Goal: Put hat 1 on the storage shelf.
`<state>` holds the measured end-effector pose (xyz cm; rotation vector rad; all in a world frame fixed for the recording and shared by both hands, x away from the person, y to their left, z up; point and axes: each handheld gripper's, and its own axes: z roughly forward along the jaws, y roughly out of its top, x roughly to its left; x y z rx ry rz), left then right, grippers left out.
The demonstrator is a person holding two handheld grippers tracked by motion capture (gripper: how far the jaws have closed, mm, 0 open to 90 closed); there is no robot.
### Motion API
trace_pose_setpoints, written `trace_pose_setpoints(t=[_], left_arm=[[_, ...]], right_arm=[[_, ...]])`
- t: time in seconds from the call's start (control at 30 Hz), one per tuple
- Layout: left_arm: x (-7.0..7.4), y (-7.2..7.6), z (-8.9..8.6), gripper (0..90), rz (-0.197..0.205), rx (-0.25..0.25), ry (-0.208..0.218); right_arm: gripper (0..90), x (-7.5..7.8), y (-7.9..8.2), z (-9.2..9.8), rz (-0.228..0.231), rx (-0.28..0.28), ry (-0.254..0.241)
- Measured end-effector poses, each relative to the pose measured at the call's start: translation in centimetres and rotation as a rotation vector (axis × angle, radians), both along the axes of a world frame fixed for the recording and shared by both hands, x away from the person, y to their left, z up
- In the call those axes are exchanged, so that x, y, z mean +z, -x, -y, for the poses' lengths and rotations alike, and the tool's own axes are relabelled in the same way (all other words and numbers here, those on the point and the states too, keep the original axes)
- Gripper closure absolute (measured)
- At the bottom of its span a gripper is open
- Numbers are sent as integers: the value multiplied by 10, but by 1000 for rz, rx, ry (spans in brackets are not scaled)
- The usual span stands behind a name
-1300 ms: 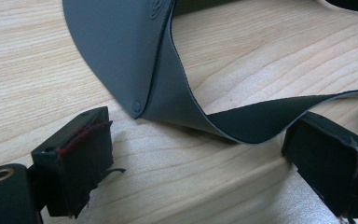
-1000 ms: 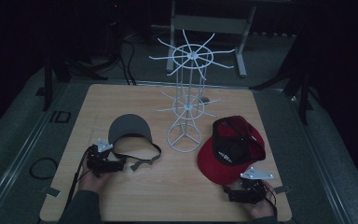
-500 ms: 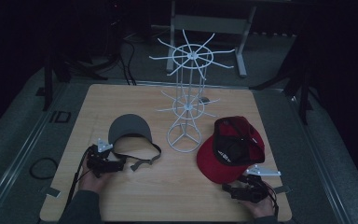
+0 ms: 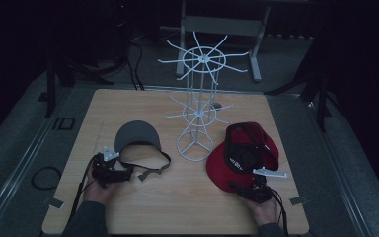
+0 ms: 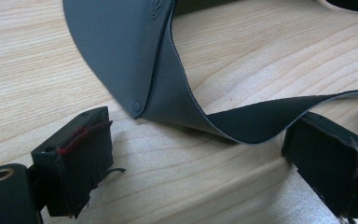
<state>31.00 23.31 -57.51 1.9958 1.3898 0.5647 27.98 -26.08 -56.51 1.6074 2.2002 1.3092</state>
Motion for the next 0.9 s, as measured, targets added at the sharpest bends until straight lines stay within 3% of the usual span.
trace_pose_setpoints(t=[0.13,0.2,0.37,0.53,0.63,0.9], left_arm=[[0,0,0,86,0,1,0],[0,0,0,86,0,1,0],[0,0,0,86,0,1,0],[0,0,0,86,-1,0,-2],[0,0,0,86,-1,0,-2],[0,0,0,86,-1,0,-2]], right_arm=[[646,2,-6,1,-27,-31,-72],[688,3,-6,1,-21,-46,-82],[739,5,-6,2,-15,-72,-108],[829,14,-4,8,32,-110,-127],[850,16,-4,11,38,-114,-142],[862,27,-2,11,105,-153,-77]])
